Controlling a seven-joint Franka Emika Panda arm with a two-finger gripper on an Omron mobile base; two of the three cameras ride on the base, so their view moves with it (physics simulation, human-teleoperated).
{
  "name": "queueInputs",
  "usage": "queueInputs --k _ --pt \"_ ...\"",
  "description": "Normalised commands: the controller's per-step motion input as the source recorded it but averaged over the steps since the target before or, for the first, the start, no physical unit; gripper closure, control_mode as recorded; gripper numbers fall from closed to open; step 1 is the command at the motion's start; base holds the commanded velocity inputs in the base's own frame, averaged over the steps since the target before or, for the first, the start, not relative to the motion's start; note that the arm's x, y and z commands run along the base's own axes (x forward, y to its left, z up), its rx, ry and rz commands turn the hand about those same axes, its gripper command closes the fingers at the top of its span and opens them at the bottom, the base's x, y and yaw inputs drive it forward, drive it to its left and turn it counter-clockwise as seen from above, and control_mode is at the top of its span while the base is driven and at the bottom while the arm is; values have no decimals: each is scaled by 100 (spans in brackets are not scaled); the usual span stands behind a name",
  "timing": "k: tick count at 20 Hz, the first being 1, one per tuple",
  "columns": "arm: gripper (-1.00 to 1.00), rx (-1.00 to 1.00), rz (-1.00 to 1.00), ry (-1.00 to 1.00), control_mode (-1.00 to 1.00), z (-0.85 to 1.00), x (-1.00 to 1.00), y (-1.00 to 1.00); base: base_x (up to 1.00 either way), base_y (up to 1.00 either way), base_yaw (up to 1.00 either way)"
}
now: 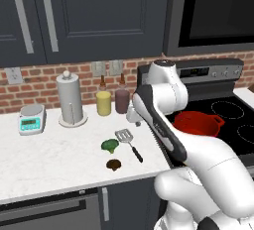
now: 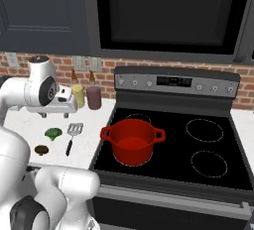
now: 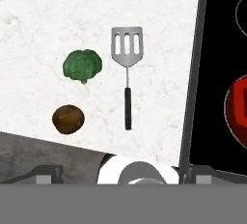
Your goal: Put the mushroom and broccoli in the pot. Retrieve the spatula and lightly stir the vegetables in the pot.
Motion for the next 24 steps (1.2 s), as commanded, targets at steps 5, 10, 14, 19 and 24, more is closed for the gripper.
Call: queueInputs --k 5,10,14,19,24 --pt "-100 -2 1 7 -100 -65 0 97 0 0 0" --pt "-100 -1 1 9 -100 -33 0 36 0 0 0" --pt "-100 -12 3 11 -100 -23 0 28 0 0 0" --pt "-100 -3 2 2 -100 -39 0 19 0 0 0" --pt "-100 0 0 0 -100 -44 5 8 0 0 0"
